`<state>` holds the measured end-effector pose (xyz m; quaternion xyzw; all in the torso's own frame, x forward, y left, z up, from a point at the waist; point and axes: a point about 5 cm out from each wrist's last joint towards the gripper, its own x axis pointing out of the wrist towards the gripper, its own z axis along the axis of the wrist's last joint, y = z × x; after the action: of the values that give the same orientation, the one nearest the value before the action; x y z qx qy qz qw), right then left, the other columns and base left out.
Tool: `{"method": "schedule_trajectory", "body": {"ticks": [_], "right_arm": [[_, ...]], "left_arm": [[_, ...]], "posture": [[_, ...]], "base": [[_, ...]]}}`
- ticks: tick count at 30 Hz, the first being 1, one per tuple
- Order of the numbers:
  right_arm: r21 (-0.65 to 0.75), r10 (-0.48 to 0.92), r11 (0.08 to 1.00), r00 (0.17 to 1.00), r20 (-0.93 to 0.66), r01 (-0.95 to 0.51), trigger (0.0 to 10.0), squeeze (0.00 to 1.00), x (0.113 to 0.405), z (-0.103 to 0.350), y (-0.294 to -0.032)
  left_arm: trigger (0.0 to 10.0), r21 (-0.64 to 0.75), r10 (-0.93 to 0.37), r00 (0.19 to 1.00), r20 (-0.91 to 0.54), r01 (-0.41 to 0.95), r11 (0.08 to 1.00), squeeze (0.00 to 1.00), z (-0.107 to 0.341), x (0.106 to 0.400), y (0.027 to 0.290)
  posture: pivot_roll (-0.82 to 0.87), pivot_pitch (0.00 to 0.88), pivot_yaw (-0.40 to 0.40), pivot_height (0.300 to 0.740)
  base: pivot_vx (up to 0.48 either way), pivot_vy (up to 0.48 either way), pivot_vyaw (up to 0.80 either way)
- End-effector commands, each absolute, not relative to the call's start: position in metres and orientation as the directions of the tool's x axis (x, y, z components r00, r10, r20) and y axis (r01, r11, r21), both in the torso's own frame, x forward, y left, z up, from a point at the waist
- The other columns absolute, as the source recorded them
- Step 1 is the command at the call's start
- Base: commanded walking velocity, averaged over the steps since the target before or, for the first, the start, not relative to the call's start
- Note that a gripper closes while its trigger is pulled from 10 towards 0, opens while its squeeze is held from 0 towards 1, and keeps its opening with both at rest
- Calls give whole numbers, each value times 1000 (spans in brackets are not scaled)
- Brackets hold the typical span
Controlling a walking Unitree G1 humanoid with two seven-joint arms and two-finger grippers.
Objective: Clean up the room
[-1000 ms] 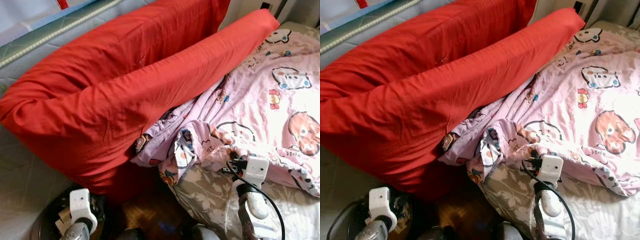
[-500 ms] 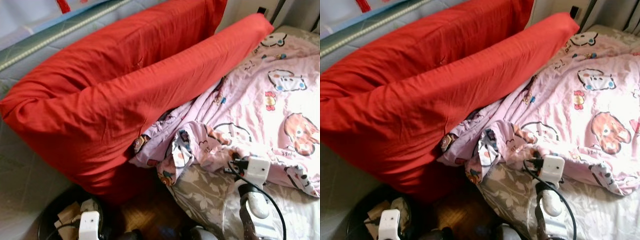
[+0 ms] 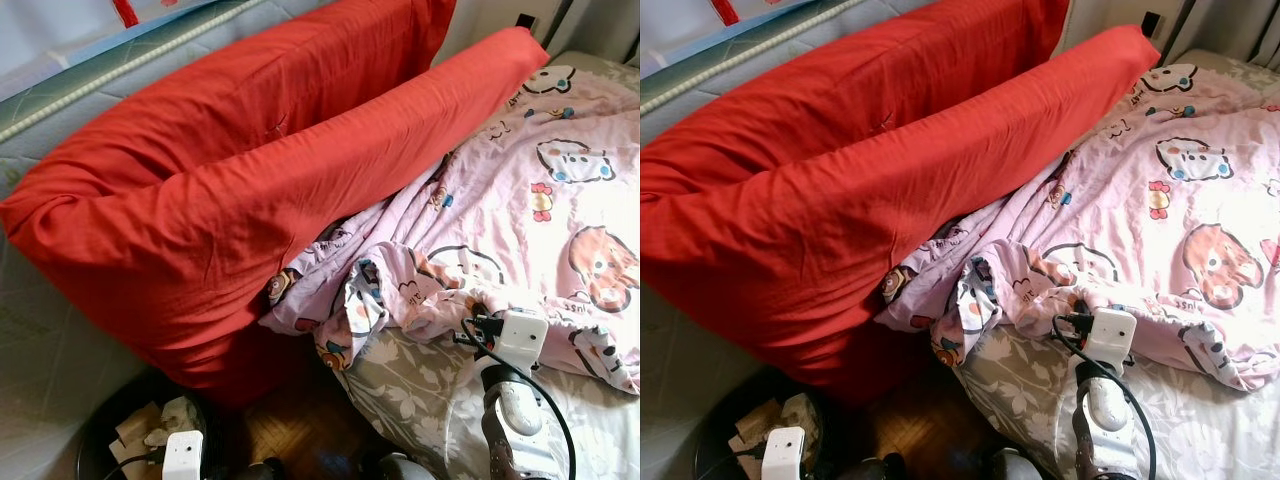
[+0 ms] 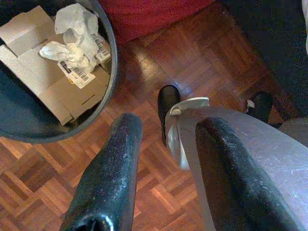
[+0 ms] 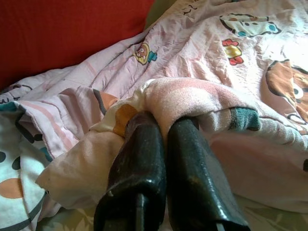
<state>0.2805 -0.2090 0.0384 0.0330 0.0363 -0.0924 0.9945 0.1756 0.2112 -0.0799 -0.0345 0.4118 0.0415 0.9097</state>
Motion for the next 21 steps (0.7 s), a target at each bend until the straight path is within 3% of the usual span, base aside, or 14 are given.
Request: {"method": "schedule_trajectory", "body": {"ticks": [1,13,21], "right_arm": [[60,-197,978,977,-77,202,10000,0,279,39,-212],[49,-202,977,976,-77,206,10000,0,281,40,-211],[57,-197,978,978,-76,201,10000,0,284,40,-207]], "left_arm": [[10000,-21,48,604,-795,-107,994,0,-89,156,213],[10000,-4,41,586,-809,-75,997,0,-91,151,210],[10000,-12,40,589,-807,-85,996,0,-91,150,211]], "posture": [[14,210,20,740],[14,190,20,740],[17,175,31,740]], "base": [[0,0,0],[0,0,0],[-285,0,0]]}}
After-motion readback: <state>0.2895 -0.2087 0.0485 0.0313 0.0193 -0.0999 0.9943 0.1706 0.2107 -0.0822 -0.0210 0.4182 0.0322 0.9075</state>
